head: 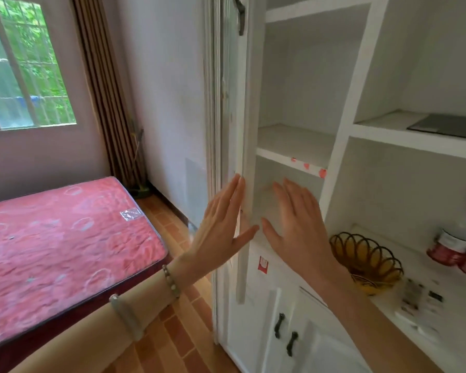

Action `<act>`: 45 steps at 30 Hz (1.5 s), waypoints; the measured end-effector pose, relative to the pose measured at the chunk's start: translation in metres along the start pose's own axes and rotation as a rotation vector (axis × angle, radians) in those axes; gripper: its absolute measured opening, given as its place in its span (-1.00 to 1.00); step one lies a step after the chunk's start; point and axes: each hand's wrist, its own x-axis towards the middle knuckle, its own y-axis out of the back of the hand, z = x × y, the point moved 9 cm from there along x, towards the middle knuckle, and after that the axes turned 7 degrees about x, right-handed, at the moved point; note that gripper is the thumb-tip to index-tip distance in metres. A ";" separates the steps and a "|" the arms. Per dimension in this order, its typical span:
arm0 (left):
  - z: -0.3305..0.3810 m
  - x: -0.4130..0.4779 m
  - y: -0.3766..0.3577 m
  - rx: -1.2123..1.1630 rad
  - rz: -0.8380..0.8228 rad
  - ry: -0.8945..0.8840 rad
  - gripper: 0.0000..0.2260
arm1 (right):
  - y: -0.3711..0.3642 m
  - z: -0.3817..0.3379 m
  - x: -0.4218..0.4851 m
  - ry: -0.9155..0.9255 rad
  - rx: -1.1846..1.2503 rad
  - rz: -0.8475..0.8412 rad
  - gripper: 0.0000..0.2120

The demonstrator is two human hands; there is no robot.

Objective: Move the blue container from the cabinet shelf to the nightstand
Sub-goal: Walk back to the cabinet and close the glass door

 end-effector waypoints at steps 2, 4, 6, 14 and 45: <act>0.016 0.011 -0.018 -0.023 -0.044 -0.029 -0.29 | 0.006 0.016 -0.006 -0.038 -0.021 -0.007 -0.44; 0.031 0.022 -0.038 -0.036 -0.093 -0.063 -0.28 | 0.013 0.034 -0.011 -0.077 -0.056 -0.009 -0.45; 0.045 0.034 -0.057 -0.051 -0.131 -0.094 -0.26 | 0.020 0.051 -0.017 -0.115 -0.094 -0.003 -0.45; 0.070 0.061 -0.105 -0.087 -0.194 -0.114 -0.13 | 0.042 0.105 -0.031 -0.257 -0.202 -0.008 -0.41; 0.077 0.100 -0.127 0.114 -0.195 -0.202 -0.16 | 0.023 0.137 -0.015 -0.327 -0.250 -0.060 -0.37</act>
